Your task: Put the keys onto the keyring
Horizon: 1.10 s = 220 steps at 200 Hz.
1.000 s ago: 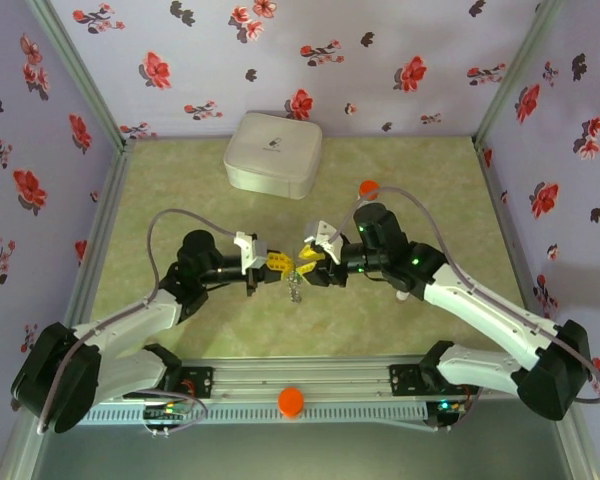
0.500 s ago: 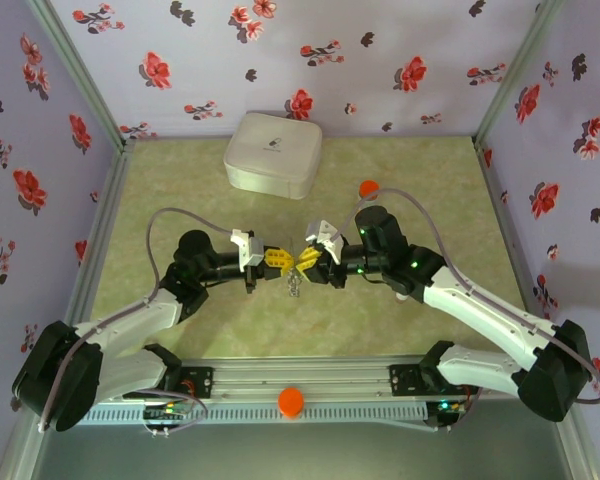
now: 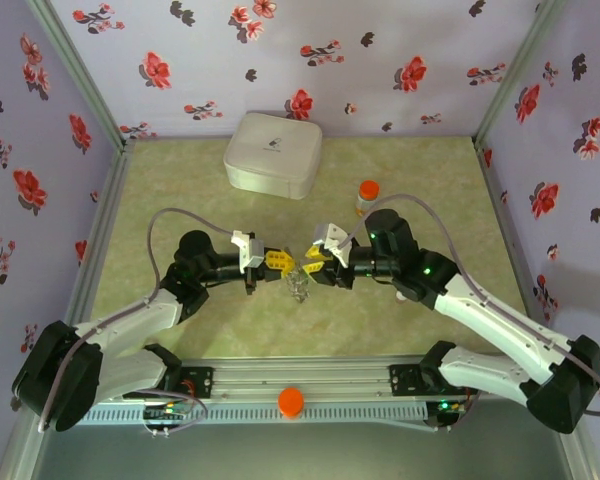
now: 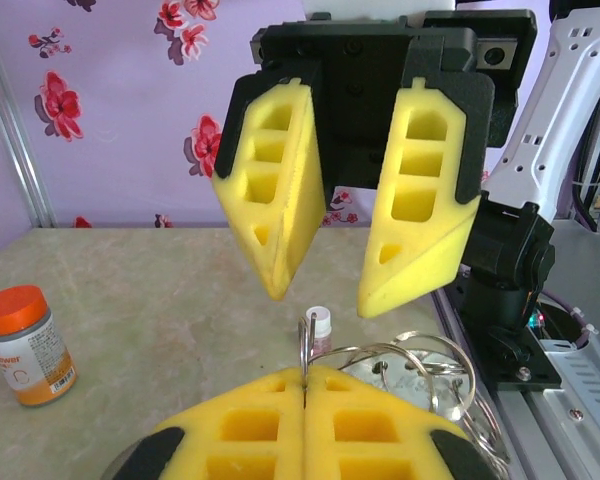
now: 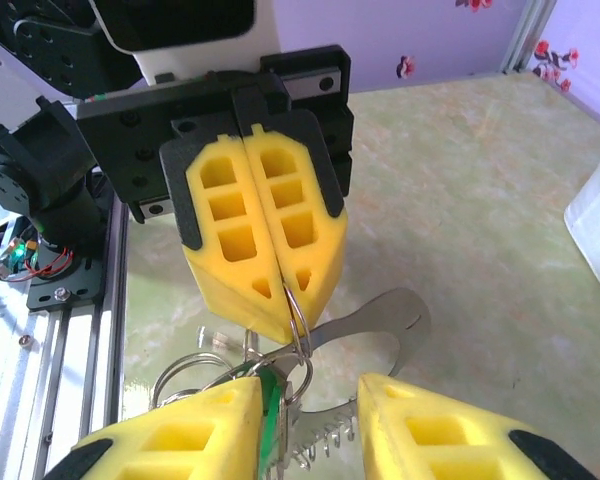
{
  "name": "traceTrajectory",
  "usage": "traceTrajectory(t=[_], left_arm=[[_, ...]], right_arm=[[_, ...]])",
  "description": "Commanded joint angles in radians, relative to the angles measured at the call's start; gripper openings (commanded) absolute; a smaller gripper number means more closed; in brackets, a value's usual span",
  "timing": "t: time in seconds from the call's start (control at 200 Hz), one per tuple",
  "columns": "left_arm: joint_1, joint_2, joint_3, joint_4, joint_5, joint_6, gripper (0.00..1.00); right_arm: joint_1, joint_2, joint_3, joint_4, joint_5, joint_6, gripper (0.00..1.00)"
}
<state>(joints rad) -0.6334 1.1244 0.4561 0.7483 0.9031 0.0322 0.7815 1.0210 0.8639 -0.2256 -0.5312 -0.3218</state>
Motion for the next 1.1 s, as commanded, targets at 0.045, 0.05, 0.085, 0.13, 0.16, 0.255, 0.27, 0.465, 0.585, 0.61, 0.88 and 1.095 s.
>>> traceTrajectory(t=[0.045, 0.05, 0.085, 0.13, 0.16, 0.255, 0.27, 0.465, 0.585, 0.61, 0.88, 1.095], left_arm=[[-0.008, -0.022, -0.004, 0.042, 0.031, 0.01, 0.0], [-0.008, -0.022, -0.004, 0.042, 0.032, 0.01, 0.0], [-0.008, -0.022, -0.002, 0.042, 0.032, 0.01, 0.0], [-0.008, -0.021, -0.001, 0.041, 0.034, 0.011, 0.0], [-0.007, -0.022, 0.0, 0.043, 0.034, 0.009, 0.0], [-0.008, -0.02, 0.001, 0.045, 0.034, 0.008, 0.0], [-0.008, -0.02, 0.001, 0.046, 0.033, 0.008, 0.0], [-0.009, -0.017, 0.002, 0.046, 0.038, 0.005, 0.0], [-0.009, -0.017, 0.003, 0.048, 0.04, 0.004, 0.0], [-0.009, -0.017, 0.003, 0.05, 0.04, 0.002, 0.0], [-0.009, -0.036, -0.008, 0.02, -0.007, 0.02, 0.25], [-0.011, -0.095, 0.035, -0.257, -0.106, 0.198, 0.26]], right_arm=[[0.001, -0.003, -0.036, 0.115, -0.024, 0.037, 0.26], [0.001, -0.002, -0.037, 0.116, -0.025, 0.038, 0.26], [0.001, 0.003, -0.036, 0.127, -0.027, 0.039, 0.25], [0.002, 0.013, -0.03, 0.126, -0.034, 0.04, 0.24], [0.002, 0.021, -0.026, 0.125, -0.041, 0.04, 0.23], [0.007, 0.039, -0.017, 0.122, -0.058, 0.04, 0.22], [0.006, 0.04, -0.016, 0.123, -0.059, 0.04, 0.22], [0.014, 0.065, -0.016, 0.128, -0.072, 0.045, 0.18], [0.016, 0.077, -0.013, 0.137, -0.078, 0.045, 0.14], [0.017, 0.081, -0.012, 0.137, -0.081, 0.047, 0.13], [0.018, 0.09, 0.051, -0.005, -0.07, -0.01, 0.0], [0.047, 0.145, 0.204, -0.322, 0.089, -0.155, 0.0]])
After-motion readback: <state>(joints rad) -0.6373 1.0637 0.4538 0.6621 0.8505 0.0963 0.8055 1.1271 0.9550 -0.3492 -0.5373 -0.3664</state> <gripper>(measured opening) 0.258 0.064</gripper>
